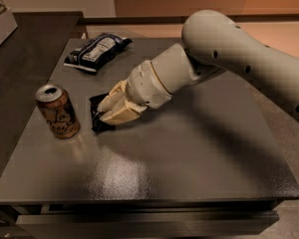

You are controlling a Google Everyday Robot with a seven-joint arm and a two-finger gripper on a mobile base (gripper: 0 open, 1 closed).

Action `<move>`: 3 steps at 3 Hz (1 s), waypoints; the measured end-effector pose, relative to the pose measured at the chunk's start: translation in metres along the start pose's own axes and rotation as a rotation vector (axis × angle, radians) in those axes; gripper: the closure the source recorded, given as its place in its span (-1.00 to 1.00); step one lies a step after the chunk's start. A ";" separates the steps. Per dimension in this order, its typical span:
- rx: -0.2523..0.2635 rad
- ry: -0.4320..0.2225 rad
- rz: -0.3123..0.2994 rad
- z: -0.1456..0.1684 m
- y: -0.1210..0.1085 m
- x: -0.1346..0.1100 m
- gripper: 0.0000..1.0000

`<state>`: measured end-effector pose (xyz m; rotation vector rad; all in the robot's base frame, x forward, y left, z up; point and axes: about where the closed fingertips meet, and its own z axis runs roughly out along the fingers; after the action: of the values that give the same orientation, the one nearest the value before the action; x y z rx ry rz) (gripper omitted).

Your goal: Move rxbar chocolate near orange can

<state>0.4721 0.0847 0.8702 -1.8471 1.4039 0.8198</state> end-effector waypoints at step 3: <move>-0.018 0.017 -0.012 0.016 0.007 -0.002 -0.74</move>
Offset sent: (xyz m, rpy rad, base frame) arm -0.0073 0.0124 -0.0153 -0.0319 -0.0014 0.0127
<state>0.4634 0.0973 0.8614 -1.8786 1.3992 0.8149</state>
